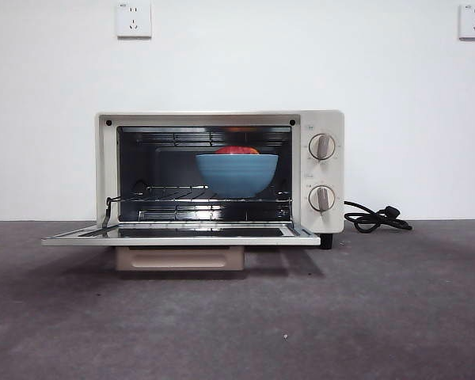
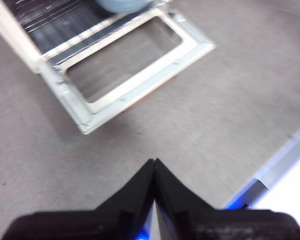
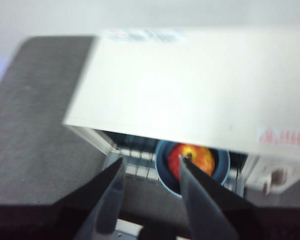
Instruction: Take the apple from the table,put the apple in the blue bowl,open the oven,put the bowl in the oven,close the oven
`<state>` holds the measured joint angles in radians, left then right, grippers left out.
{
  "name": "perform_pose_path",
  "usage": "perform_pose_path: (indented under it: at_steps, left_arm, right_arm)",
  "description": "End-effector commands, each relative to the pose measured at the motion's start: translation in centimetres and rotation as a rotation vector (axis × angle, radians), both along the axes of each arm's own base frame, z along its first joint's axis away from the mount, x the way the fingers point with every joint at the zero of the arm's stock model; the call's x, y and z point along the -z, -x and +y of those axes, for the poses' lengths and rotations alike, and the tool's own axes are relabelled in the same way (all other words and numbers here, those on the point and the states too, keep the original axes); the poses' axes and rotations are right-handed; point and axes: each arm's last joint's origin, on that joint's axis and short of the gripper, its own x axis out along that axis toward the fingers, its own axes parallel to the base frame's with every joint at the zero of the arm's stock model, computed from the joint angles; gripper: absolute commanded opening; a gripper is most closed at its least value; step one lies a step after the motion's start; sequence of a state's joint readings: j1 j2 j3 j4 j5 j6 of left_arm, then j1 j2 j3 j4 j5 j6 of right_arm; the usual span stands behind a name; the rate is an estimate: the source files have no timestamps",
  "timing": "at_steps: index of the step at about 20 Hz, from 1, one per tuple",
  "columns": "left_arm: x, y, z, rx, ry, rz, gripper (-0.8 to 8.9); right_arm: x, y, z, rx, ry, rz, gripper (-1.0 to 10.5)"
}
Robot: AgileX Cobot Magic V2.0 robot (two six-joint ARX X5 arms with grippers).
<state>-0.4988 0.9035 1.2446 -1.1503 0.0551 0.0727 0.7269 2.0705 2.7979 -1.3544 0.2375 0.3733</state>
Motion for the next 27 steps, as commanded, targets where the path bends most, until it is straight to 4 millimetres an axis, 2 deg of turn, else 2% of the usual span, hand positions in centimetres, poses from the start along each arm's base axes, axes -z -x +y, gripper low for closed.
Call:
perform_pose_path:
  at_steps: [1, 4, 6, 8, 10, 13, 15, 20, 24, 27]
  left_arm:
    - [0.8, -2.1, -0.1, -0.077, -0.008, 0.043, -0.06]
    - [2.2, -4.5, -0.1, -0.099, 0.039, 0.092, -0.06]
    - [4.2, -6.2, 0.4, -0.143, 0.071, 0.127, -0.06]
    - [7.0, -7.7, 1.6, -0.189, 0.135, 0.187, -0.07]
    - [10.3, -8.7, 2.5, -0.185, 0.288, 0.287, -0.07]
    - [15.3, -9.6, 4.3, -0.249, 0.467, 0.412, -0.07]
    - [17.4, -10.3, 5.2, -0.261, 0.589, 0.473, -0.07]
    - [21.1, -12.5, 6.7, -0.369, 0.671, 0.596, -0.07]
    - [22.9, -13.8, 6.9, -0.455, 0.707, 0.647, -0.07]
    - [23.3, -14.4, 6.9, -0.492, 0.735, 0.644, -0.07]
  right_arm:
    - [-1.6, 2.9, -0.1, -0.086, 0.167, -0.123, 1.2]
    - [-3.2, 6.1, -0.1, -0.147, 0.223, -0.210, -0.1]
    - [-4.3, 8.1, -0.6, -0.201, 0.221, -0.247, -0.1]
    - [-4.9, 9.6, -1.1, -0.238, 0.226, -0.268, -0.1]
    - [-5.2, 10.6, -2.3, -0.256, 0.253, -0.268, -0.1]
    - [-4.0, 12.0, -4.4, -0.239, 0.332, -0.219, -0.1]
    - [-2.6, 13.0, -6.0, -0.203, 0.409, -0.185, -0.1]
    - [0.6, 16.7, -11.4, -0.115, 0.454, -0.136, -0.1]
    - [1.4, 20.5, -16.5, -0.062, 0.344, -0.167, -0.1]
    - [1.0, 23.5, -20.5, -0.027, 0.210, -0.227, -0.1]
